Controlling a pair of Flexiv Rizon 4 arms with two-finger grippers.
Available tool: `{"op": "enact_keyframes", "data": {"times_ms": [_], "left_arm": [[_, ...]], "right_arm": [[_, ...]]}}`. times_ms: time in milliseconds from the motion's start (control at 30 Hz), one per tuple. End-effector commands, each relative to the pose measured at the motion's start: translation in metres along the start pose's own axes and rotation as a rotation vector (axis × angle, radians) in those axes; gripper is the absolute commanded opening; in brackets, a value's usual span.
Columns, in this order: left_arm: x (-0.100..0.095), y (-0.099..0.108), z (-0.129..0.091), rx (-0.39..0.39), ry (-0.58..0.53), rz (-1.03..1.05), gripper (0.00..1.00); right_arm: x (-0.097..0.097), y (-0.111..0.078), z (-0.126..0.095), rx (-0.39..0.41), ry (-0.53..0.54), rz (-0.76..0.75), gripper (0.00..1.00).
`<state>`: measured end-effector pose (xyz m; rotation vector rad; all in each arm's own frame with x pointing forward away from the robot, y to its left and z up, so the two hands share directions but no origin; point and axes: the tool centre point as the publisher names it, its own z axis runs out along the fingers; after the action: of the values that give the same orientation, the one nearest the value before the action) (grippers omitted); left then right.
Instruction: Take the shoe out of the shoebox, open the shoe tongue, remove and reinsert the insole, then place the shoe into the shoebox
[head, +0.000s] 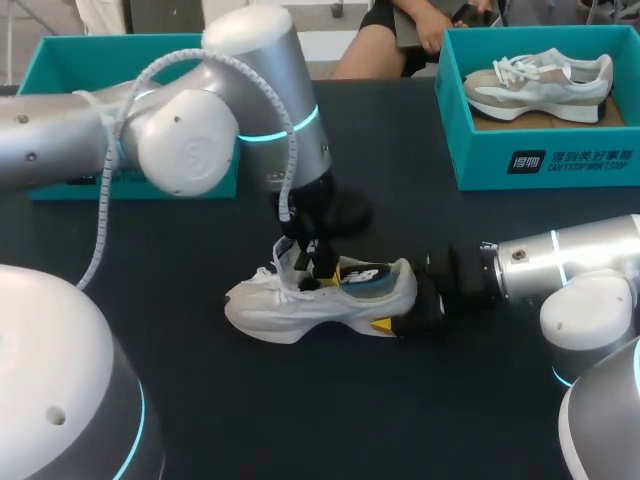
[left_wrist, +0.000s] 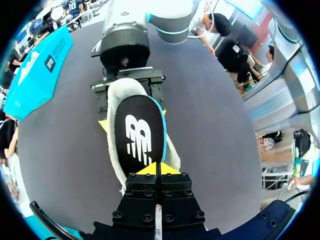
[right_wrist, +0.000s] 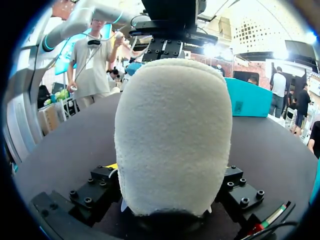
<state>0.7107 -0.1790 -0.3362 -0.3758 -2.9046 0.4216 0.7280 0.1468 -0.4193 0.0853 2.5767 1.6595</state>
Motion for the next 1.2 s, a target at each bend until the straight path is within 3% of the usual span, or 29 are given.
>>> {"op": "enact_keyframes", "data": {"times_ms": [33, 500, 733, 767, 833, 967, 1200], "left_arm": [[0.003, 0.002, -0.013, 0.027, -0.010, 0.006, 0.00], [0.006, -0.053, -0.037, 0.109, -0.014, 0.106, 0.00], [0.002, -0.070, -0.025, 0.096, -0.037, 0.129, 0.00], [0.002, -0.069, -0.022, 0.092, -0.049, 0.125, 0.02], [0.004, -0.067, -0.021, 0.106, -0.086, 0.127, 0.29], [0.011, -0.064, -0.026, 0.125, -0.187, 0.132, 0.46], [0.014, -0.067, -0.027, 0.137, -0.307, 0.135, 0.47]], "right_arm": [[0.000, 0.000, 0.000, 0.005, -0.001, 0.001, 0.00], [0.000, 0.000, 0.000, 0.005, -0.001, 0.001, 0.00], [0.000, 0.000, 0.000, 0.005, -0.001, 0.001, 0.00], [0.000, 0.000, 0.000, 0.005, -0.001, 0.001, 0.00], [0.000, 0.000, 0.000, 0.005, -0.001, 0.001, 0.00], [0.000, 0.000, 0.000, 0.005, -0.001, 0.001, 0.00], [0.000, 0.000, 0.000, 0.005, -0.001, 0.001, 0.00]]}}
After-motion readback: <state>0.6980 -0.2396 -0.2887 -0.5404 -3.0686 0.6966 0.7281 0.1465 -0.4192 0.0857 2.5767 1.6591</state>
